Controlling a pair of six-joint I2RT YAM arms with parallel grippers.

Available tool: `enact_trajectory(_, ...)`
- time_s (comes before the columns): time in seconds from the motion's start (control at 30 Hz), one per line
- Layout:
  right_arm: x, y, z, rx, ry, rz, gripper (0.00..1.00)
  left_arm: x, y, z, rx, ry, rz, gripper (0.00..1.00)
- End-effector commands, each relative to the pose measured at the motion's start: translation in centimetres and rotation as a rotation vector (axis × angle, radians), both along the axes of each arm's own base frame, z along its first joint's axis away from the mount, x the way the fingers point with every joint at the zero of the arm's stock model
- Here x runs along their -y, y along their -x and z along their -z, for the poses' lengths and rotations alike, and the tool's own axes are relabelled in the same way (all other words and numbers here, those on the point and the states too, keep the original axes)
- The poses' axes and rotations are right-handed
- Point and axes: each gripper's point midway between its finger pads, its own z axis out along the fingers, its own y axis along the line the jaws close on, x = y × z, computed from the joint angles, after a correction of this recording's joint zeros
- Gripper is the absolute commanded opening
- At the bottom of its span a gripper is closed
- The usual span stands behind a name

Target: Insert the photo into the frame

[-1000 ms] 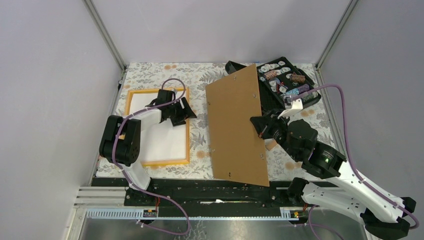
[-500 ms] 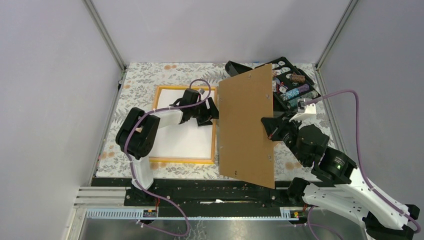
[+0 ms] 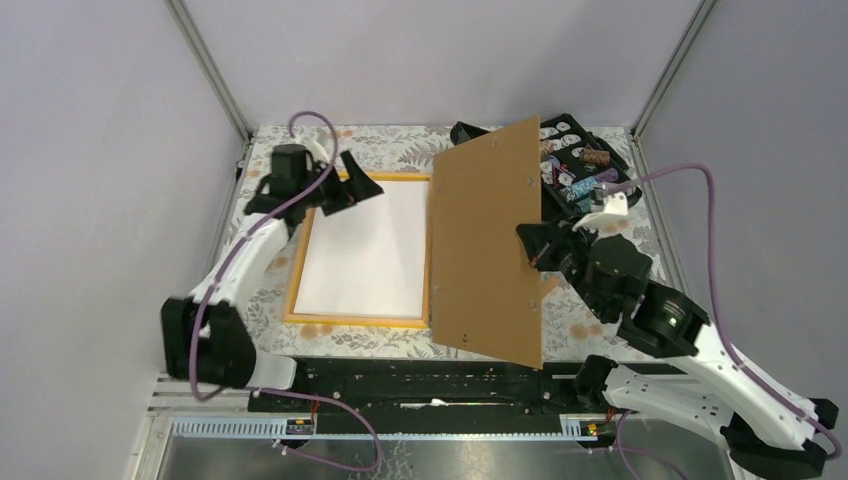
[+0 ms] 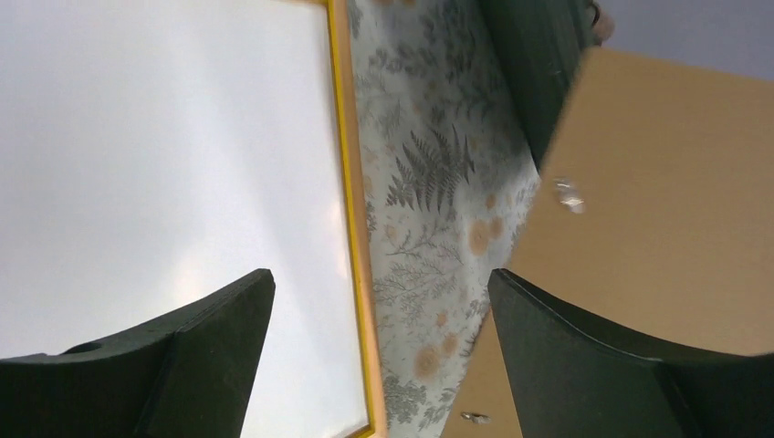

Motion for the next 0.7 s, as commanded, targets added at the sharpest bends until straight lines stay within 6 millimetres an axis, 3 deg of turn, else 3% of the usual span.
enact_trajectory(0.0,-2.9,-1.1,-5.3,0.063,-0.213,-0.031,0.00,-3.8,1.8,-7.6,0.265,-0.179,-0.058,0.93)
enact_trajectory(0.1,-6.2,-2.3,-5.3,0.022,-0.290,-0.068,0.00,-5.4,3.2,-10.5,0.387,-0.222,-0.123,0.96)
enact_trajectory(0.2,-9.7,-4.0,-4.6,-0.031,-0.347,-0.085,0.00,-6.5,4.6,-11.8,0.485,-0.250,-0.172,0.97)
enact_trajectory(0.33,-13.7,-6.8,-3.5,-0.104,-0.394,-0.063,0.00,-7.0,6.1,-12.1,0.567,-0.320,-0.215,0.98)
enact_trajectory(0.53,-18.3,-10.8,1.0,-0.245,-0.429,0.023,0.00,-9.5,7.9,-11.7,0.645,-0.422,-0.356,0.98)
enact_trajectory(0.67,-21.0,-13.1,1.7,-0.290,-0.503,-0.005,0.00,-10.2,8.9,-12.0,0.664,-0.430,-0.403,0.98)
